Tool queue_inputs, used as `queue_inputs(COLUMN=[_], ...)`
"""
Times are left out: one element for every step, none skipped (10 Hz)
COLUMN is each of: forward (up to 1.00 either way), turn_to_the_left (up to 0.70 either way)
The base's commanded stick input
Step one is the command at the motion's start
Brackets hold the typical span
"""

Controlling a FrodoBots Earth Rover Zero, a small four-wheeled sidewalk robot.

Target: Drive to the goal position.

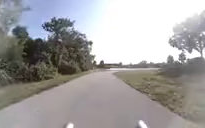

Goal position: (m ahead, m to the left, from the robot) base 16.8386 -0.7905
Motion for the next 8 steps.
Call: queue_inputs(forward=[1.0, 1.0, 1.0, 1.0, 1.0, 1.0, 1.0, 1.0], turn_to_the_left=[0.0, 0.0, 0.0, 0.0, 0.0, 0.0, 0.0, 0.0])
